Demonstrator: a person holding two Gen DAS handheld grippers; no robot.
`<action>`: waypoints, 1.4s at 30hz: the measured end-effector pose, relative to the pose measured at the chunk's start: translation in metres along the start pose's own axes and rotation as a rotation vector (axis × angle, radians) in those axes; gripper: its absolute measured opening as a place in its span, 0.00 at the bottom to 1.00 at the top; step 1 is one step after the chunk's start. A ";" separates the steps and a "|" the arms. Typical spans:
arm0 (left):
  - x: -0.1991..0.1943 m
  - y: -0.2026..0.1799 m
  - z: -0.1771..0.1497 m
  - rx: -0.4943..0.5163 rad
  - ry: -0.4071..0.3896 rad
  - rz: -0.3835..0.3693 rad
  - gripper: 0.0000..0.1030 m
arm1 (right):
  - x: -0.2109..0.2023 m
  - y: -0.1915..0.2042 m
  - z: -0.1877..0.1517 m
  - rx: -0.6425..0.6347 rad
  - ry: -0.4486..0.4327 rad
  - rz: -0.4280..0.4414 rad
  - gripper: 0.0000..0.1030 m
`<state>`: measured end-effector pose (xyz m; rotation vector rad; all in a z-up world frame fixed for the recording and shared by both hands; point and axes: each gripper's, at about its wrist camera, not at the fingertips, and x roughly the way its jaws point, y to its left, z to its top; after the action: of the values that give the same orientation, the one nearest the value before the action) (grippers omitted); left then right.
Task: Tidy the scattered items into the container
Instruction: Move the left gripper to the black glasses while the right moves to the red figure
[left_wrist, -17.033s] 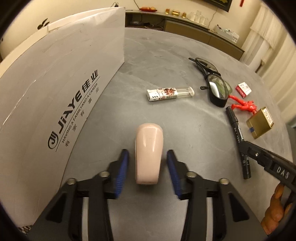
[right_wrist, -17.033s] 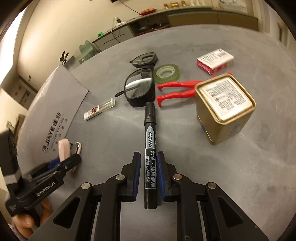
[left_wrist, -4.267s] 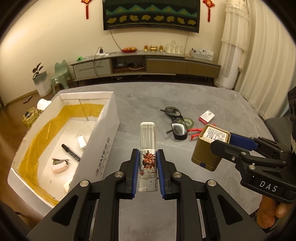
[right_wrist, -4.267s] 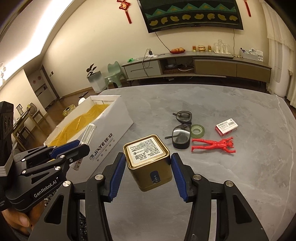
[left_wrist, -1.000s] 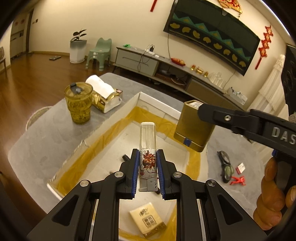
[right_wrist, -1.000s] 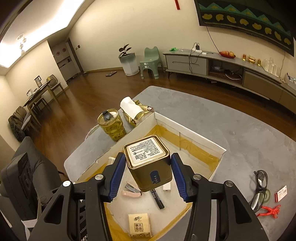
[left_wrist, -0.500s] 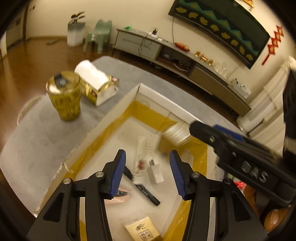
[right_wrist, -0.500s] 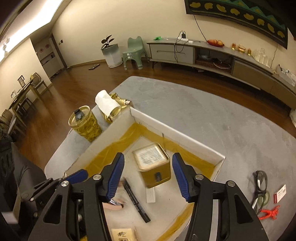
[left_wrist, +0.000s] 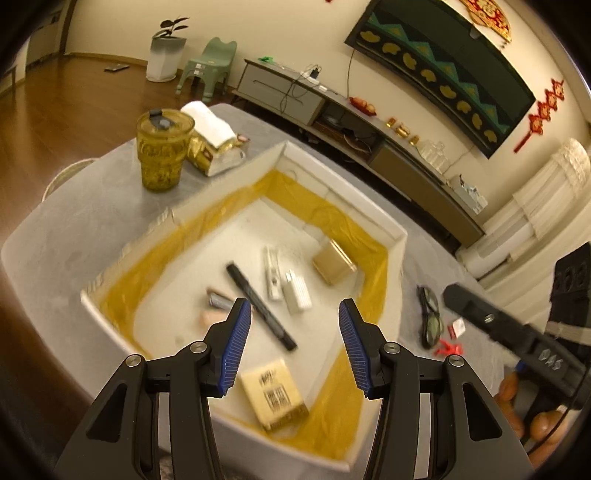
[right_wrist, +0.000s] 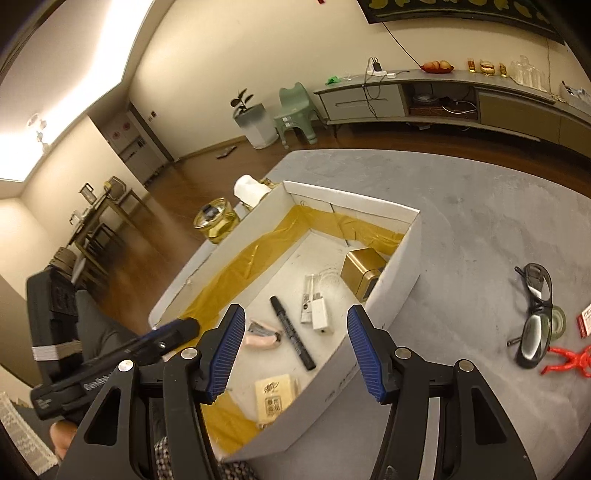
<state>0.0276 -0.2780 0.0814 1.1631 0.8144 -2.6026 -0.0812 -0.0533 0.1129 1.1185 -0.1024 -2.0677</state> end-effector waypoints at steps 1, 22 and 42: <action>-0.001 -0.005 -0.007 0.012 0.006 0.003 0.51 | -0.007 -0.001 -0.004 0.000 -0.005 0.010 0.58; 0.003 -0.101 -0.084 0.206 0.098 0.077 0.51 | -0.092 -0.045 -0.077 0.051 -0.042 0.101 0.58; 0.047 -0.228 -0.115 0.435 0.136 0.052 0.51 | -0.125 -0.163 -0.103 0.316 -0.115 0.031 0.58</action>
<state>-0.0156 -0.0217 0.0779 1.4571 0.2311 -2.7598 -0.0606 0.1714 0.0691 1.1718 -0.5148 -2.1367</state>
